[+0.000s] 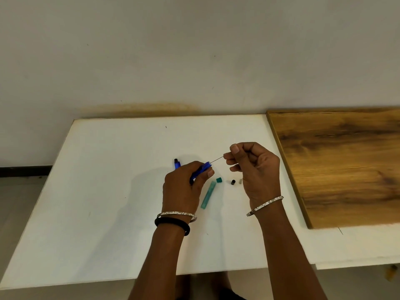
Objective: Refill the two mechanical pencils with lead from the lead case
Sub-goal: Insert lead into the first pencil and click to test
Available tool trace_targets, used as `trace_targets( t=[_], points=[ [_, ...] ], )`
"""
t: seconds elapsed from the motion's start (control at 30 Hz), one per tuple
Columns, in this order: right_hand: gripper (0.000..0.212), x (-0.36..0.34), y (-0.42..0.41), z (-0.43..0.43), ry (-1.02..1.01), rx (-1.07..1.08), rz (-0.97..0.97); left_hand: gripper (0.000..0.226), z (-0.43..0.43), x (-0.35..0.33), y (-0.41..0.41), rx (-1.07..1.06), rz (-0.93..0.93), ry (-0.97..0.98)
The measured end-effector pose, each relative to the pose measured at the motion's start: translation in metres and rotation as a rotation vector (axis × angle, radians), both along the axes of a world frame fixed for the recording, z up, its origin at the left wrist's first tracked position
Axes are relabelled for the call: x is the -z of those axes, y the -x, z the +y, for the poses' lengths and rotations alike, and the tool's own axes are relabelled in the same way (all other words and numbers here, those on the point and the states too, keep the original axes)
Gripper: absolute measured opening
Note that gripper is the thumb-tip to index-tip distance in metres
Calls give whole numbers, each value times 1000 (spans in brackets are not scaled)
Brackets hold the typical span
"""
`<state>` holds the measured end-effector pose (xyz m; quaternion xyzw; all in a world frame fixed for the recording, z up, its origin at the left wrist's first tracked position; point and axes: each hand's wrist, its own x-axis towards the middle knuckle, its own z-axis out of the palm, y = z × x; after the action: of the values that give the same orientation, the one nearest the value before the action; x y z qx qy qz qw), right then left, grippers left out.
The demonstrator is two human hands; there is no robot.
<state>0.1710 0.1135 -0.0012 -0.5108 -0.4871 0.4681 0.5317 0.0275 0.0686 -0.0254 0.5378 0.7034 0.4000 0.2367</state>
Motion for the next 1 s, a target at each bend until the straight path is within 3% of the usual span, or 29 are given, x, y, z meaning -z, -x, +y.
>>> trace_targets(
  t=[0.4,0.77,0.83,0.93,1.0],
  points=[
    [6,4,0,0,-12,-48,-63,25,0,1,0,1,-3,-17],
    [1,4,6,-5,-30,-156,-256,29,1,-1,-3,11,6,-26],
    [12,3,6,-6,-7,-180,-280,29,0,-2,-2,14,4,-20],
    [31,1,-1,-4,39,-81,-262,28,-1,-1,-1,14,-35,-14],
    [20,4,-13,0,54,58,-284,28,-1,-1,0,23,-62,-7]
  ],
)
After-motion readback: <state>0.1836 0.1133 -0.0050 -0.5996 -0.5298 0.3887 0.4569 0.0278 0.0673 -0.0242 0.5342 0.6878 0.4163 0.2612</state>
